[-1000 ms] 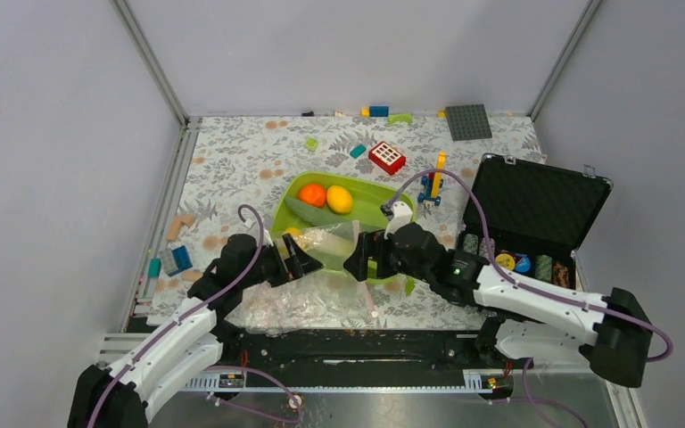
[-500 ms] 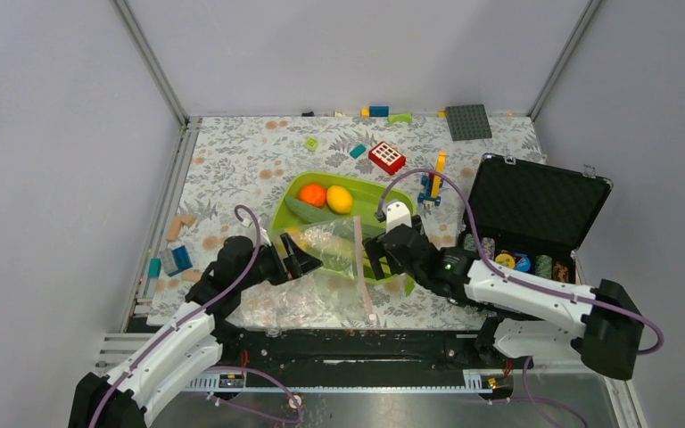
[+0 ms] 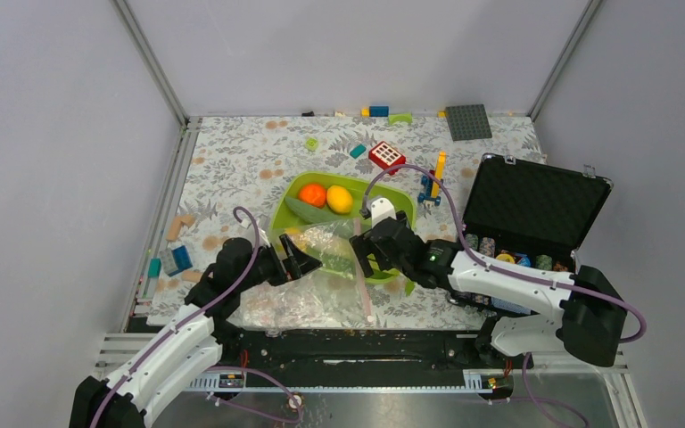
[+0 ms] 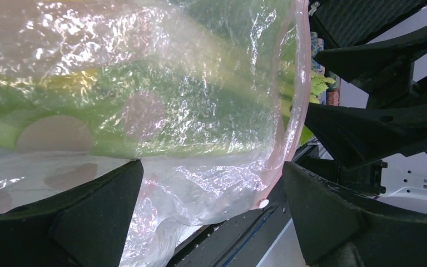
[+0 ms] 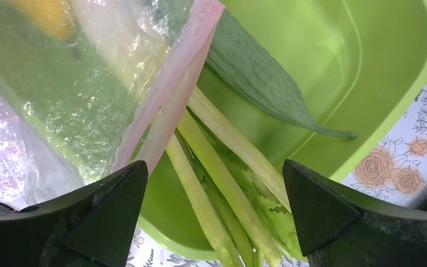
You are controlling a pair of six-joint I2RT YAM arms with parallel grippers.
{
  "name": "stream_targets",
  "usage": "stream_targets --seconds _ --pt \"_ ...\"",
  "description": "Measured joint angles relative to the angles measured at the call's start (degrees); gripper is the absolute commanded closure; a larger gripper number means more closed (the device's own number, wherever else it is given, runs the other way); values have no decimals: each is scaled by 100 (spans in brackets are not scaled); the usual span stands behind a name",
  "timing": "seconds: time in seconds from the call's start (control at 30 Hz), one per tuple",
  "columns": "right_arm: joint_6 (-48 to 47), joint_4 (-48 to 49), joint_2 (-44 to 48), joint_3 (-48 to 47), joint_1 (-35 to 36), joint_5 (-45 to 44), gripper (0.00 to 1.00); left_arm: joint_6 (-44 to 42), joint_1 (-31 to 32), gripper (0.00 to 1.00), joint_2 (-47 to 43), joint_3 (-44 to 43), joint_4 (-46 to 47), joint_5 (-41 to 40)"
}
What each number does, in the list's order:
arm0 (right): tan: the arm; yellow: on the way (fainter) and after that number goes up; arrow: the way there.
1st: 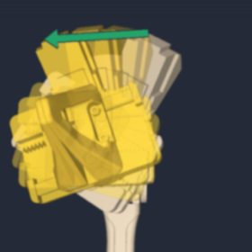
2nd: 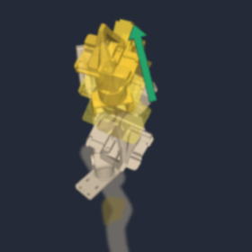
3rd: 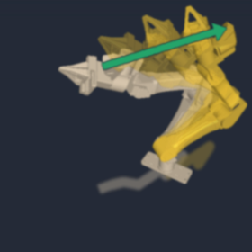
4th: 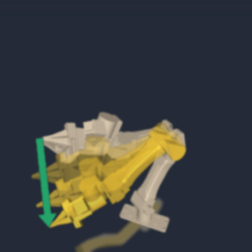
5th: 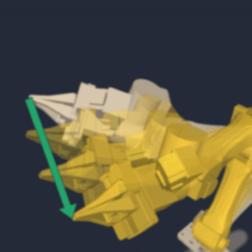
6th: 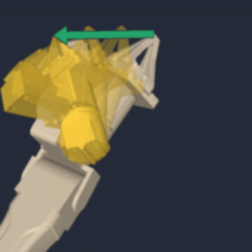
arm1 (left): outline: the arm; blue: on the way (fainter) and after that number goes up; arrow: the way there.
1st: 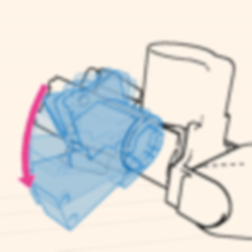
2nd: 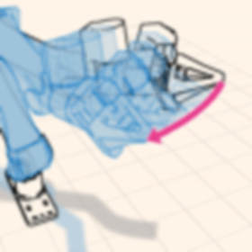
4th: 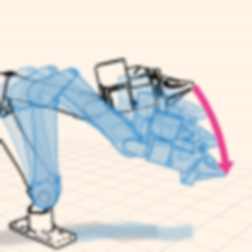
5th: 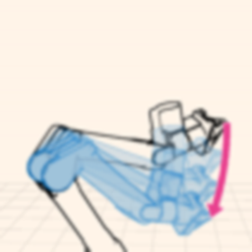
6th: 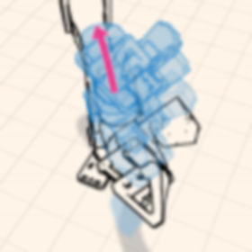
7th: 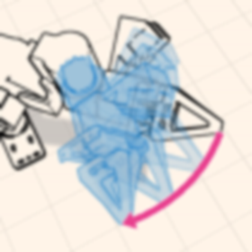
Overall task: Place the food in the zip-top bag and seal the zipper
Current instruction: Open the zipper of the food storage bag at the center of the board.
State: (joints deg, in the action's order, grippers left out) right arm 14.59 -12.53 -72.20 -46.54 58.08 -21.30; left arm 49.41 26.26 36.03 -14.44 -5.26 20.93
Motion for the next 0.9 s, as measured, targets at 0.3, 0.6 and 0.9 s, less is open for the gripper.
stream_targets --seconds 0.3,0.6,0.9 --pt "22 149 -247 -55 -9 11 0 2 0 1 -109 83 37 -13" --pt "219 1062 -249 116 -42 848 0 7 0 1 -105 116 118 -9" --pt "321 1794 -686 116 -50 1628 25 59 0 1 -68 297 514 127"
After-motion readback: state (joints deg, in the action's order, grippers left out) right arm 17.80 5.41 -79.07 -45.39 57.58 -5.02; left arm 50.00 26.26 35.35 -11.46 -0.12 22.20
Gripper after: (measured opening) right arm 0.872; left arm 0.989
